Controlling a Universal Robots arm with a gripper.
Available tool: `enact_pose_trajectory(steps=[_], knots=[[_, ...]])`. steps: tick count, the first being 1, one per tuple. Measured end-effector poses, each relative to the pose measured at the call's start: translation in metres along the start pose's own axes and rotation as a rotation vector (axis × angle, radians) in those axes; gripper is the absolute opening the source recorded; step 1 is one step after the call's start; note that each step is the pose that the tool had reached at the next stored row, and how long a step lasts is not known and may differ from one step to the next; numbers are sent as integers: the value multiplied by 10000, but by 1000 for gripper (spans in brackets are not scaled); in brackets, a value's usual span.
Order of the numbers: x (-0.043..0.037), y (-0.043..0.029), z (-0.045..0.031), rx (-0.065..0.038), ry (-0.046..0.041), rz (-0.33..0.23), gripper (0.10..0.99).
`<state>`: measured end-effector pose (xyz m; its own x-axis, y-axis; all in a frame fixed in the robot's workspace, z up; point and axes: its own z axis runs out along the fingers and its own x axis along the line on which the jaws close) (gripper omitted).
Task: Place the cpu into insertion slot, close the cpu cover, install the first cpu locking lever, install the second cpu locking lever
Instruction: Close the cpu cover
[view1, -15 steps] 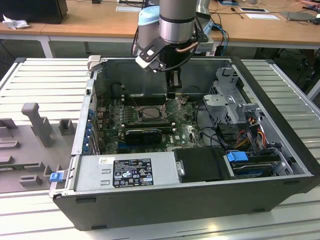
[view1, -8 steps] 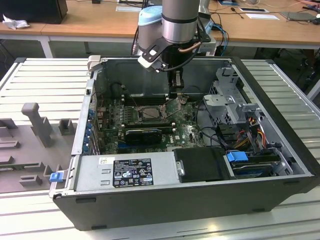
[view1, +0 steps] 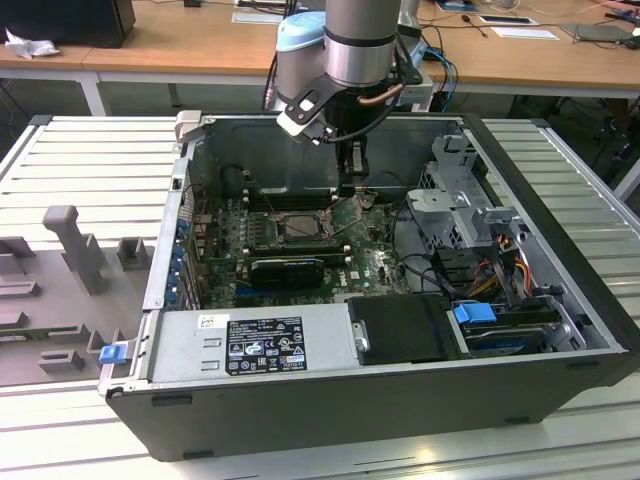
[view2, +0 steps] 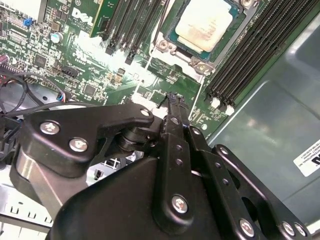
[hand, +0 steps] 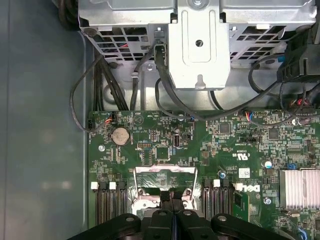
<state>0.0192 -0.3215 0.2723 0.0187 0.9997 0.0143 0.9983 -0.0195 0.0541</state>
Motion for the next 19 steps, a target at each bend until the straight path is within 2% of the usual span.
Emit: enact_pose_trajectory(steps=[6,12,14,16,19], knots=[[0,33,2,0,0,2,106],[2,130,9,0,2,2,106],[3,209,27,0,-1,1,106],[4,254,68,0,1,-19,106],[5,366,145,1,3,-57,106]])
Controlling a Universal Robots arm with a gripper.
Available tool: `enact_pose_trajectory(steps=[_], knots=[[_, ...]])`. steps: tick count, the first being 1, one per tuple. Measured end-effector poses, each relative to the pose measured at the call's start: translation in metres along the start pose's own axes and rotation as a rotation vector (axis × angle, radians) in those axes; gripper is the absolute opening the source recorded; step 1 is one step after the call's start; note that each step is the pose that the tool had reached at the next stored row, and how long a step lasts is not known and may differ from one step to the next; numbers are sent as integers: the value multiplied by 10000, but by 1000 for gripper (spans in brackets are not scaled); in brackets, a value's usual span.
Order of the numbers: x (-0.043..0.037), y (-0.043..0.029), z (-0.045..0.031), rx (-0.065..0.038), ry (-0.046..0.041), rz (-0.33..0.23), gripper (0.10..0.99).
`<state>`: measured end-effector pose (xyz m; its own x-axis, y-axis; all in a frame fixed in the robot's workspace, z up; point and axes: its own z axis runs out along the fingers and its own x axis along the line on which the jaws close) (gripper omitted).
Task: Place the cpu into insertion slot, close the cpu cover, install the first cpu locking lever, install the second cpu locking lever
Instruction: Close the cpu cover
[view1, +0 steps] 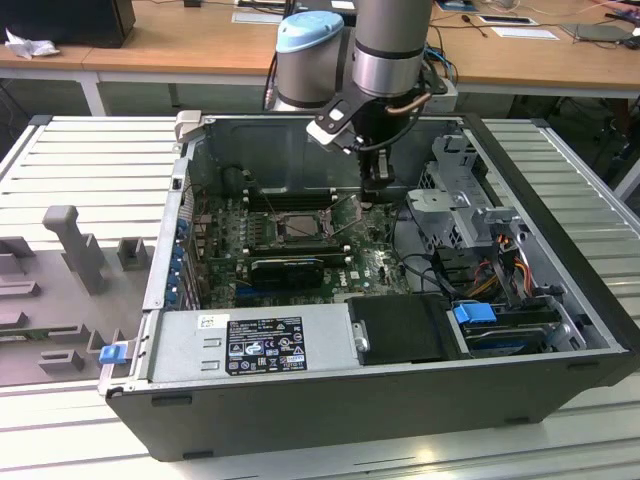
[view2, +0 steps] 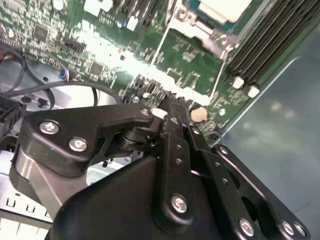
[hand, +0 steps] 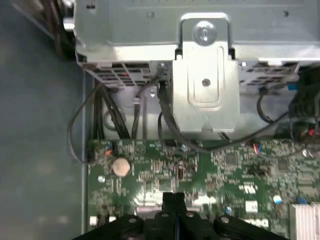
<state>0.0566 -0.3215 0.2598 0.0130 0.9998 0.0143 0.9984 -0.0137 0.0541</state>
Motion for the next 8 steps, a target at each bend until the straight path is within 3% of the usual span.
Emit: enact_pose_trajectory(steps=[5,8], knots=[[0,77,92,12,0,0,106],[-1,85,154,32,9,1,106]])
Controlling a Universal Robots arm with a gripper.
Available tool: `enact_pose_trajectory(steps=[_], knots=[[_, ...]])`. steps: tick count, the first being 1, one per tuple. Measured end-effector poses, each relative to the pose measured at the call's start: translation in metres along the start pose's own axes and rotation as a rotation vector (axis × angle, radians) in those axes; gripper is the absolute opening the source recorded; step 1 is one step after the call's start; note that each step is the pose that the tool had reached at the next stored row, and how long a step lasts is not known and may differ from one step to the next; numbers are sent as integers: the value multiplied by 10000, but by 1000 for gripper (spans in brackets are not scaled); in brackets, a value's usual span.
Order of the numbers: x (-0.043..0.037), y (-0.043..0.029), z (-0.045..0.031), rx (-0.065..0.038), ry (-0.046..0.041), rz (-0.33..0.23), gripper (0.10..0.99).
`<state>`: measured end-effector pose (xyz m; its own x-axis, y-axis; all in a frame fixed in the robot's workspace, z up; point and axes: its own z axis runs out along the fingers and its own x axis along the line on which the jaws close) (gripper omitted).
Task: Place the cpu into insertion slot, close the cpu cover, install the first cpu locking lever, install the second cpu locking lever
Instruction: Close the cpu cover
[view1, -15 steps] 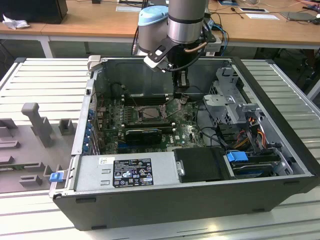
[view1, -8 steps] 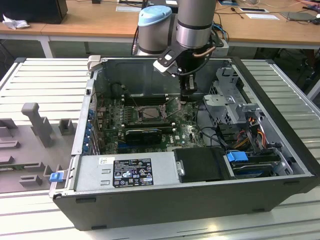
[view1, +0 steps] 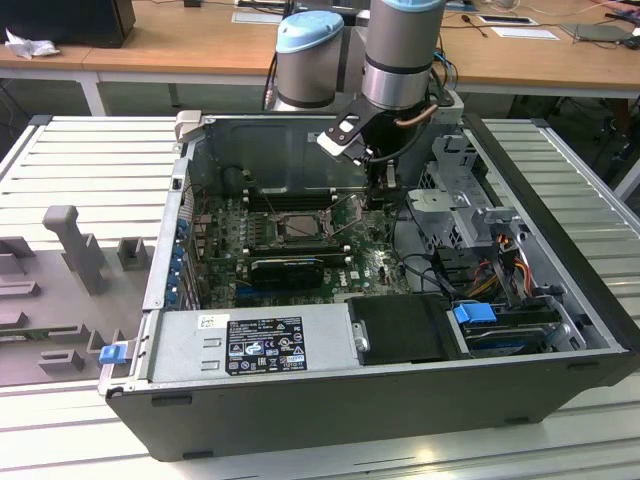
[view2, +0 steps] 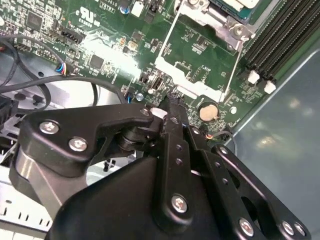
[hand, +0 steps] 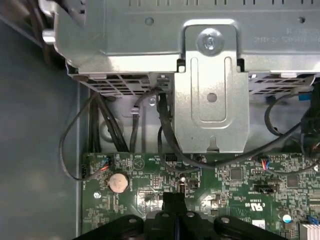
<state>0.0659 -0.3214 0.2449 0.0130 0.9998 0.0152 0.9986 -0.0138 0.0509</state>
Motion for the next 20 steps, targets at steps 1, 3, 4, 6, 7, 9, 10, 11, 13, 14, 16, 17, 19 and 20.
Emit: enact_pose_trajectory(steps=[1,3,4,6,7,9,10,11,13,14,16,17,19,20], knots=[[0,0,7,34,7,1,106],[0,-1,12,203,29,5,106],[0,0,12,257,33,5,106],[0,-10,11,301,44,9,106],[-1,-41,9,303,53,7,106],[-2,-100,6,304,54,7,106],[-2,-114,5,303,54,8,106],[-2,-121,5,303,54,8,106],[-2,-160,2,304,54,6,106],[-3,-171,-6,304,53,7,106],[-2,-201,-15,303,56,7,106],[-3,-216,-17,303,57,7,106],[-4,-229,-18,303,61,8,106],[-3,-236,-18,303,60,7,106]])
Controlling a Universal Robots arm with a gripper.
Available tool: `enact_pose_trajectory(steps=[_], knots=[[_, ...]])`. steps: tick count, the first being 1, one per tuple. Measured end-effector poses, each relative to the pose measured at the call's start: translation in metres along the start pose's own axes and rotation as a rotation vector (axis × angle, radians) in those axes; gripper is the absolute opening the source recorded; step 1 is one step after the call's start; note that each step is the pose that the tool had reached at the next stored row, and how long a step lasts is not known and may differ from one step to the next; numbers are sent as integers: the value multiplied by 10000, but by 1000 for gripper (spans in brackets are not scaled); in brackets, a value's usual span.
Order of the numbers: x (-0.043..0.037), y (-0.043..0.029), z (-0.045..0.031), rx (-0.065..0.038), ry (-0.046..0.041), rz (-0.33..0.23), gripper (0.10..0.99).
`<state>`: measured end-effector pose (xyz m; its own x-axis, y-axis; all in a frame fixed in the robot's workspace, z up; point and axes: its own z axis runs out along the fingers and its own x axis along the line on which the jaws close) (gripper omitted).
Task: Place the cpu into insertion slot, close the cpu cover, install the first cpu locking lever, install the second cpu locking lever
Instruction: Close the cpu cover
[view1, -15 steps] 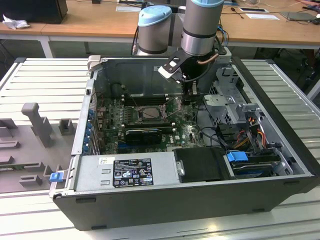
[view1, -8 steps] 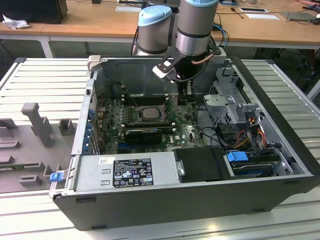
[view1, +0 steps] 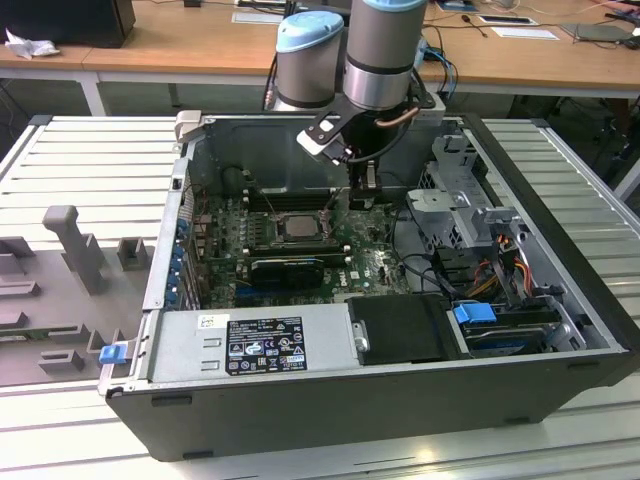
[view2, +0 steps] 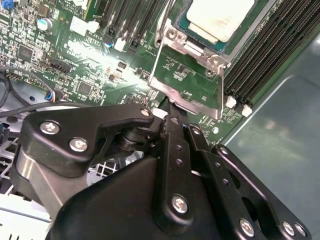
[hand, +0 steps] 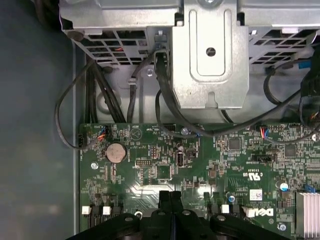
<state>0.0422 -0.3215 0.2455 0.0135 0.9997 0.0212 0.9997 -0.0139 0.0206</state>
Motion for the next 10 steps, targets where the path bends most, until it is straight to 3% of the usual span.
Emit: enact_pose_trajectory(steps=[10], knots=[[-1,-71,-1,0,1,0,106]])
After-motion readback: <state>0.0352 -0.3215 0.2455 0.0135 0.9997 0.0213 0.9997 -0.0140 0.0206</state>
